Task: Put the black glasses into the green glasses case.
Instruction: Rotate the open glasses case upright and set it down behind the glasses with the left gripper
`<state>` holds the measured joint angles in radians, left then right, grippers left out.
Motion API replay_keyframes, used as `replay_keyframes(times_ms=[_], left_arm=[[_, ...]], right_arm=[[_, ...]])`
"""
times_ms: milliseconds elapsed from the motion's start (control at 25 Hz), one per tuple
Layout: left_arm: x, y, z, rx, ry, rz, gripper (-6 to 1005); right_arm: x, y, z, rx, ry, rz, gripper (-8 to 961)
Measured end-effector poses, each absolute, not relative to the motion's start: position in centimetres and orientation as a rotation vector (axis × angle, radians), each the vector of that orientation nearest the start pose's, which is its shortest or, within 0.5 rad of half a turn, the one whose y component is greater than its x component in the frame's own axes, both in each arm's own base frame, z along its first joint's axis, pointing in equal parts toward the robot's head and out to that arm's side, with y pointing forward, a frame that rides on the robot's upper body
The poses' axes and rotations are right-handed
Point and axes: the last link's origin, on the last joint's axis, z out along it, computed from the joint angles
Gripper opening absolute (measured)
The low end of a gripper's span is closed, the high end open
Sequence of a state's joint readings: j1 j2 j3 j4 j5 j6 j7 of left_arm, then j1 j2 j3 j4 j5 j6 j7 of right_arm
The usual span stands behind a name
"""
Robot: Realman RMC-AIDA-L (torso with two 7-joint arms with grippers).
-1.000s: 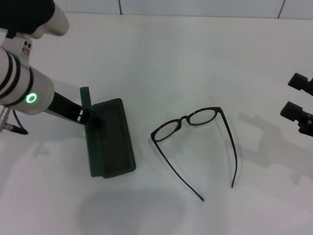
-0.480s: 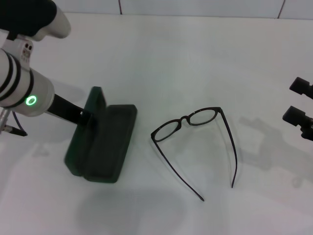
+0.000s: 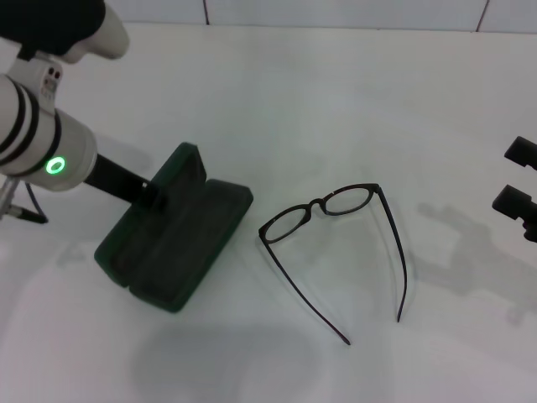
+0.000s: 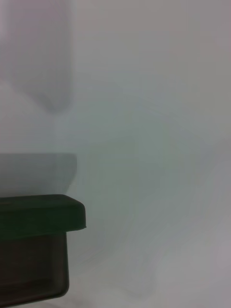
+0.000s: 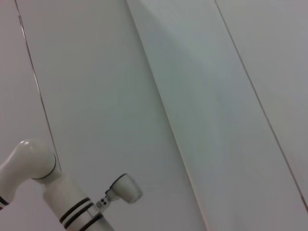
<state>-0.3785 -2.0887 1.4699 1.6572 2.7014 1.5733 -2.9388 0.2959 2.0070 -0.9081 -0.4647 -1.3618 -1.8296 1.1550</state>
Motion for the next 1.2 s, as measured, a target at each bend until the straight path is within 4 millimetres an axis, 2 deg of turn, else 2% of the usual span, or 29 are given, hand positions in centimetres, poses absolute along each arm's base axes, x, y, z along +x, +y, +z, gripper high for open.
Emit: replay_keyframes(times_ms=[160,280,440,600,760,880,960,1000,1200], left_arm=[[-18.5,32.7,2.8,-2.270,-1.138,0.361,199],[-17.6,33.3,3.0,-2.303,-1.044,0.354,202],[-15.4,34.9,3.2,-2.387,-0.747,0.340,205],[-13.2,36.9,2.6,-2.448,-0.436,0.314,209],[-11.2,38.7,0.9,-2.530,-0.166,0.290,213],[-10.4,39.5,-0.4,-2.585,-0.028,0.285,216],[-9.6,40.0,-2.1,-2.630,0.099,0.311,218],[-9.6,40.0,-2.1,-2.630,0.099,0.311,219],[-9.3,40.0,-5.0,-2.678,0.244,0.428,223]], right_arm=[[27.8,25.6,3.4,-2.436,0.513,1.369,885],[27.3,24.7,3.8,-2.468,0.424,1.423,885],[26.7,23.2,4.3,-2.531,0.289,1.501,884],[26.1,22.1,4.5,-2.627,0.238,1.575,884],[26.2,21.5,4.3,-2.647,0.266,1.587,884],[26.4,21.2,4.2,-2.634,0.284,1.589,884],[26.6,21.0,4.2,-2.625,0.292,1.590,884],[26.6,21.0,4.2,-2.625,0.292,1.590,884],[26.7,20.9,4.2,-2.600,0.303,1.600,884]])
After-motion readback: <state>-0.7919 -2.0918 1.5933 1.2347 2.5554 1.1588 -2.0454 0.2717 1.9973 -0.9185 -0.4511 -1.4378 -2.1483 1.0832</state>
